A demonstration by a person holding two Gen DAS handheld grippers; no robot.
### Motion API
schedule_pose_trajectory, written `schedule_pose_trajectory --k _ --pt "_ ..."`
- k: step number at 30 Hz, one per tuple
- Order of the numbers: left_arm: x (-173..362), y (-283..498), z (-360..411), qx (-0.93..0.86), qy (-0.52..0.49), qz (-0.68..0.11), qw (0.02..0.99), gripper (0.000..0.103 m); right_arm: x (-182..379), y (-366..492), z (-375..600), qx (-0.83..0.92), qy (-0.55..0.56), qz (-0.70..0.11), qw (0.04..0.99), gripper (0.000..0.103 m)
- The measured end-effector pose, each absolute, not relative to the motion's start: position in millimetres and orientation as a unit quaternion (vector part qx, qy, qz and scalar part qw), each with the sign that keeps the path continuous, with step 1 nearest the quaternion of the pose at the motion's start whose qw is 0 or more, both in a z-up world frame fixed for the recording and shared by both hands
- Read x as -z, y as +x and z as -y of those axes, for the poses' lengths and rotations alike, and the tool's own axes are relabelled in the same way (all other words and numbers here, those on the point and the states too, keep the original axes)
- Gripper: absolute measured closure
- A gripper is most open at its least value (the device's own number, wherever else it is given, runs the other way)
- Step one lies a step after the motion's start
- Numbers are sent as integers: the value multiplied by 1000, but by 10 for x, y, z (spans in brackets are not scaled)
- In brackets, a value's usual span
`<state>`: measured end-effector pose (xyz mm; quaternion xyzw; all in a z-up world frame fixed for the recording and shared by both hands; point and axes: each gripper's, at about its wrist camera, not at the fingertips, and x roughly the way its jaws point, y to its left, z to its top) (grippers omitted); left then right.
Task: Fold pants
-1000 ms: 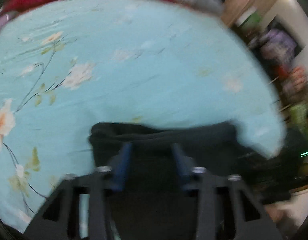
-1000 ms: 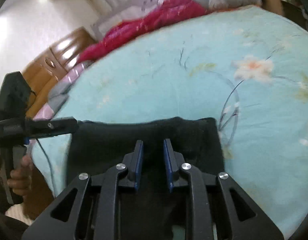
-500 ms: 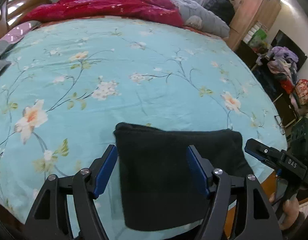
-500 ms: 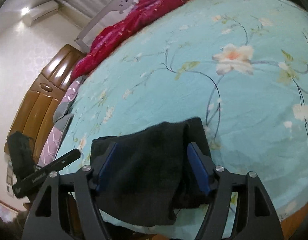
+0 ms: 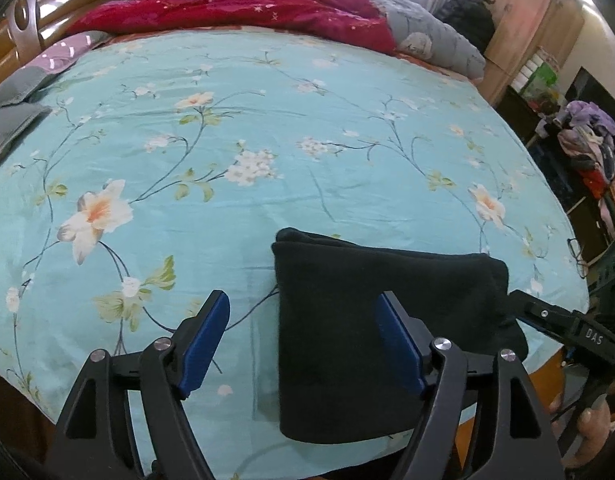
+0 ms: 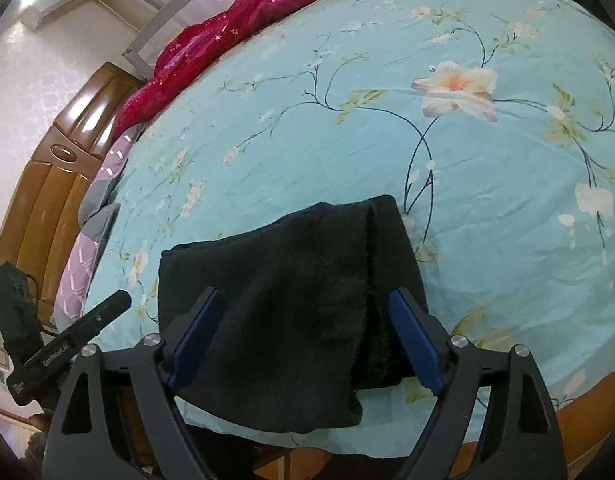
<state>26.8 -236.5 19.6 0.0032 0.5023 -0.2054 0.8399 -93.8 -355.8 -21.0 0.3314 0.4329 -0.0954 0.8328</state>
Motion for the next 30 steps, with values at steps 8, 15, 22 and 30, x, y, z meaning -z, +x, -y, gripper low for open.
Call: schedule_pose_trajectory --k 8,15,22,30 --pt "-168 450 2256 171 15 -512 842 26 188 -957 3727 109 326 -436 832 16" --pt "188 689 2005 157 -76 -584 793 26 330 -865 3963 123 302 -452 830 15" --pt "490 698 2408 191 -52 -620 759 25 537 -662 3965 84 281 -460 838 15" --pt "507 757 2568 201 -39 -614 762 22 210 -802 3830 60 257 -424 866 15"
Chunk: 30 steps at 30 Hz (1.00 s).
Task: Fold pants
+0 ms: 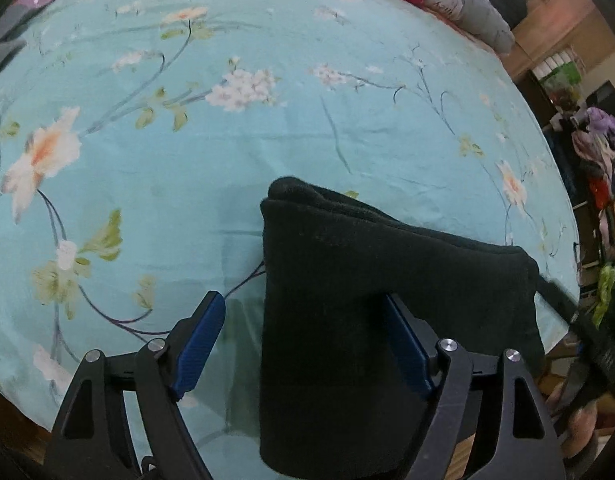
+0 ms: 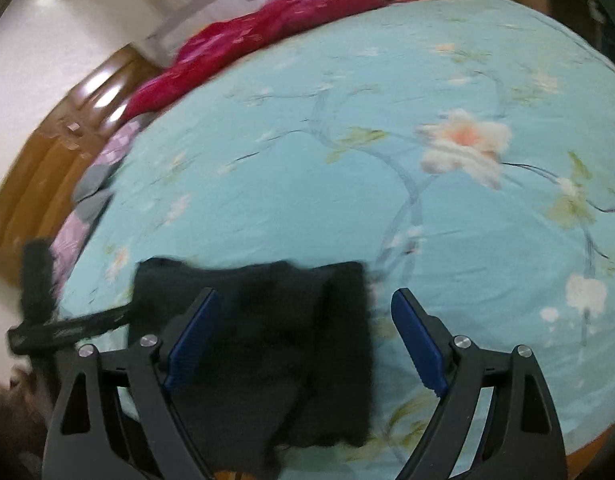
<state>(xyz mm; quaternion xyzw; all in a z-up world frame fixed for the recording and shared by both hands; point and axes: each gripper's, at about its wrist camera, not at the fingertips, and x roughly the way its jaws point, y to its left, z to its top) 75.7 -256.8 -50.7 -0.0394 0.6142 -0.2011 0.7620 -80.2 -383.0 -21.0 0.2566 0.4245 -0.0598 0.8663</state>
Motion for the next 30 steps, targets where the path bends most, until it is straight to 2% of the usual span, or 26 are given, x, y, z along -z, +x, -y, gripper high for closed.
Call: schedule_pose_trajectory --k 1,2,3,5,7,9,12,15,20,22,24,27,30 --pt "541 771 2563 201 -50 -620 757 22 235 -776 3779 55 246 -434 865 15" --pt "561 773 2559 204 -60 -623 752 22 266 -750 3725 52 235 -444 863 21" --pt "567 764 2566 209 -69 -626 748 23 299 -725 3668 45 225 -449 863 38" --pt "550 753 2576 225 -80 -631 738 35 322 -687 3569 50 192 -453 869 45" --pt "451 708 2615 233 -85 -630 736 36 255 -695 3527 44 174 -446 877 67" --pt "346 675 2659 253 -98 -618 738 36 56 -730 3572 30 181 -427 885 69" --pt "388 681 2758 242 -77 -613 748 34 -55 -704 3562 34 147 -423 894 69" --pt "510 671 2793 221 -48 -617 754 32 278 -548 3638 63 118 -475 870 66" --pt "423 653 2593 235 -73 -618 747 31 279 -671 3856 49 230 -442 866 60" --pt "363 682 2514 236 -82 -610 752 30 232 -762 3955 56 262 -426 864 54" --pt "338 719 2456 232 -85 -607 755 29 206 -841 4079 71 298 -414 857 38" --pt "388 751 2440 233 -91 -616 747 29 235 -898 4176 76 331 -406 849 29" --pt "492 755 2511 249 -94 -628 731 24 361 -776 4124 55 337 -437 832 25"
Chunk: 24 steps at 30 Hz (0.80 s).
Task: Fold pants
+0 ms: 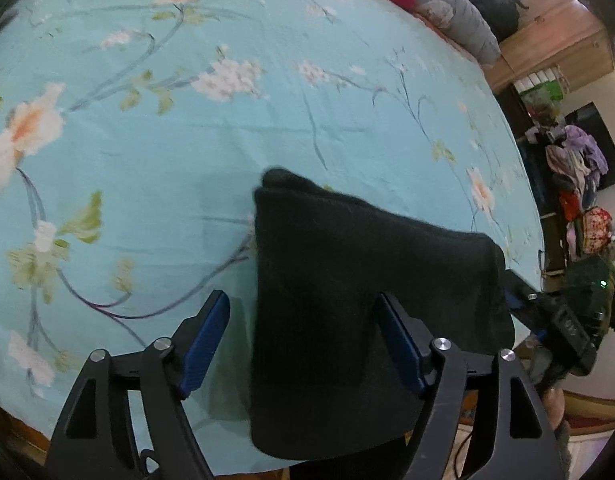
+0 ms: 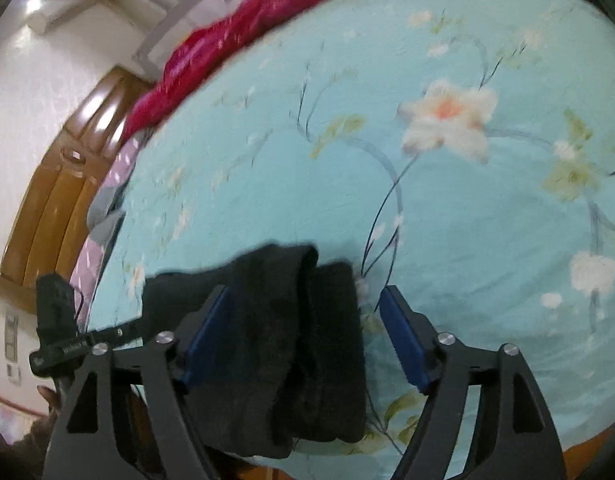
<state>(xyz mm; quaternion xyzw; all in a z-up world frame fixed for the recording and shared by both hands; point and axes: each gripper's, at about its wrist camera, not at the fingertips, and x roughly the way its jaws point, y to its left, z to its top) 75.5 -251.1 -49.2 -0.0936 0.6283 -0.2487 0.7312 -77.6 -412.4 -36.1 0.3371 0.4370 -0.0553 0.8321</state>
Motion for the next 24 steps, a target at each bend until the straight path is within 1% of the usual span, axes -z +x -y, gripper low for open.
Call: schedule_pose_trajectory --k 2,3,5,6,7,8,9,10,11,12,14,17,20,24 --pt "601 746 2606 262 -92 -643 714 22 546 -670 4028 32 329 -471 818 22" --pt "701 725 2670 276 -99 -656 695 20 641 -635 4002 19 330 -485 810 18" --pt "741 697 2720 278 -94 -649 702 19 754 -616 3908 -6 316 -490 812 12" --pt "726 683 2734 281 -91 -644 706 19 740 -612 3851 -14 293 -488 822 13" --pt "709 675 2722 284 -95 -641 706 28 708 -605 3800 -15 274 -494 825 15" --pt "684 672 2690 287 -102 -639 707 40 660 -613 3770 -11 268 -494 827 30" --pt "664 667 2645 289 -111 -635 707 44 602 -639 3749 -17 280 -489 826 38" --pt "667 663 2615 290 -119 -635 706 51 546 -666 3705 -14 270 -487 830 39" --pt "679 660 2587 287 -129 -636 704 56 528 -674 3658 -11 246 -492 835 41" --pt "691 650 2543 284 -149 -638 700 57 530 -661 3584 -6 213 -505 836 42" --pt "669 641 2499 283 -162 -636 699 63 491 -622 3541 1 213 -514 831 43" --pt "582 686 2425 285 -176 -632 698 67 296 -532 3433 -7 204 -513 834 44" --pt "465 786 2249 282 -204 -622 702 69 112 -431 3367 -24 201 -509 836 44" --pt "150 1013 1889 261 -244 -581 731 69 -36 -194 3267 -57 221 -495 838 47"
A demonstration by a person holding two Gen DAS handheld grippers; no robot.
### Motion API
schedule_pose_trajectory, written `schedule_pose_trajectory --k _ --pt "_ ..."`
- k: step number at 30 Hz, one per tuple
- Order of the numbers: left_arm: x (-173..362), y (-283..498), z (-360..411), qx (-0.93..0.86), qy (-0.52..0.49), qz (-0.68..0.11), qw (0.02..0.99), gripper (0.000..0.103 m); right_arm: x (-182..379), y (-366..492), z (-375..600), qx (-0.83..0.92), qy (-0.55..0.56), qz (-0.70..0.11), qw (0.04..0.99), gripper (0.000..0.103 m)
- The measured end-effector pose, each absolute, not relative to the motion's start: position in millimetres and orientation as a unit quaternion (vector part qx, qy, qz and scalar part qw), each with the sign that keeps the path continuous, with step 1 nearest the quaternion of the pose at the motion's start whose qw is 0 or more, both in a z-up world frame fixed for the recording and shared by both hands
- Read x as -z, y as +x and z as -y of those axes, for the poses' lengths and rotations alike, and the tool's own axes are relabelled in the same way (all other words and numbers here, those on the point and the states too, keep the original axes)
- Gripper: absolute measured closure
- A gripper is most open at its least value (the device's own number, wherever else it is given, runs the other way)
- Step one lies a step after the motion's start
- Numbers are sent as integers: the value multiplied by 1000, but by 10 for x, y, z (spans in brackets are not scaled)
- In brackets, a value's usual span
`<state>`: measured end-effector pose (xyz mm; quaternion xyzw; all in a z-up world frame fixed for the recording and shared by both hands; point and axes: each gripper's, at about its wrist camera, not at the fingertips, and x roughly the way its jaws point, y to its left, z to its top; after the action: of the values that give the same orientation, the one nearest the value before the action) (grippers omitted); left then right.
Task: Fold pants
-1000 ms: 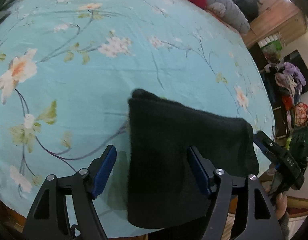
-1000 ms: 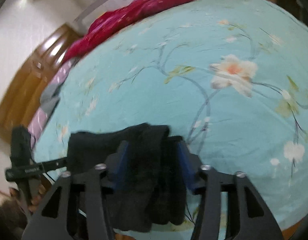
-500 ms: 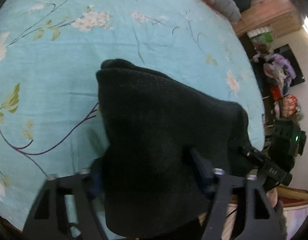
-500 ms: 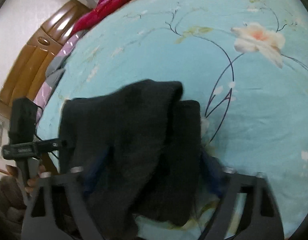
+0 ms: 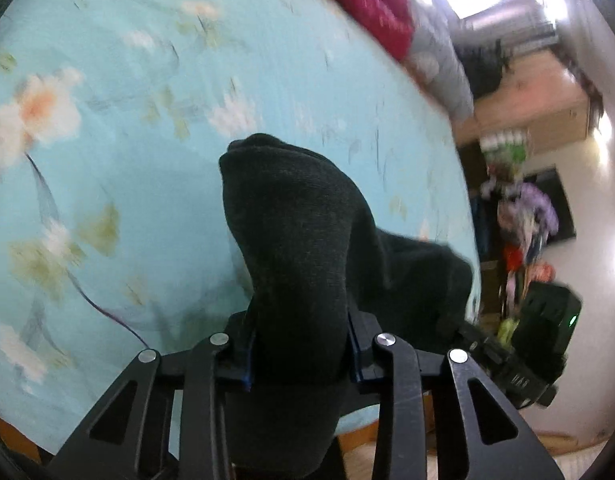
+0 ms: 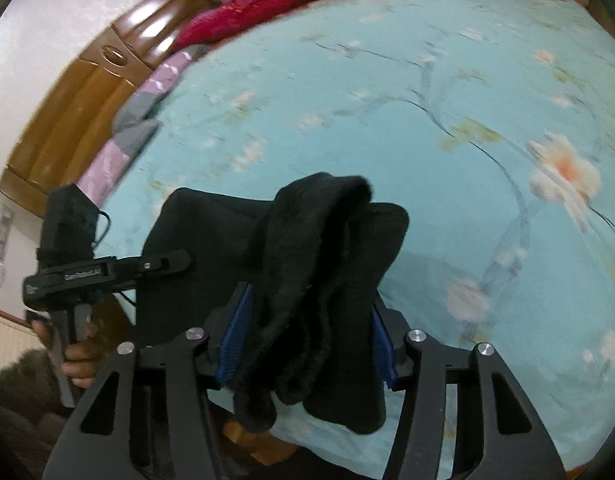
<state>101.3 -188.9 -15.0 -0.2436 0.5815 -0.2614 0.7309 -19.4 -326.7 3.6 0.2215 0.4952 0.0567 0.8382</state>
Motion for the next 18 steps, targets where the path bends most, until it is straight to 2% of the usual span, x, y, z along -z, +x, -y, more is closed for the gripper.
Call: schedule_pose_trajectory --k 1,2,3,4,6,8,9,10,11,12,14,18 --pt "87 1066 1820 256 -243 -573 740 69 -69 -95 3203 -65 220 -489 841 47" --pt "36 1132 1761 247 -235 -565 752 64 -85 -19 3154 -69 216 -486 844 47" --pt "6 1221 1707 221 -210 -557 772 56 -77 74 3108 -69 213 -482 847 47" --pt "19 1279 1678 194 -180 -557 788 43 -31 196 3078 -55 205 -480 851 47" --pt "124 1351 1607 130 -118 -572 801 43 127 386 3052 0 162 -493 855 47" --pt "177 1315 1515 124 -103 -580 799 40 339 501 3084 62 145 -529 834 46" --pt "186 1258 1450 121 -96 -575 803 37 357 480 3106 65 164 -526 832 46" --pt "182 1231 1446 115 -86 -570 809 28 334 422 3112 63 183 -514 836 45" --pt "177 1179 1419 104 -68 -561 818 26 310 393 3094 65 183 -510 838 38" --pt "161 1125 1434 91 -45 -548 830 26 274 348 3050 79 166 -511 840 22" --pt "139 1021 1464 77 -11 -531 844 23 231 278 2987 103 142 -516 838 8" --pt "109 781 1554 68 34 -512 856 23 142 103 2801 134 110 -516 839 0"
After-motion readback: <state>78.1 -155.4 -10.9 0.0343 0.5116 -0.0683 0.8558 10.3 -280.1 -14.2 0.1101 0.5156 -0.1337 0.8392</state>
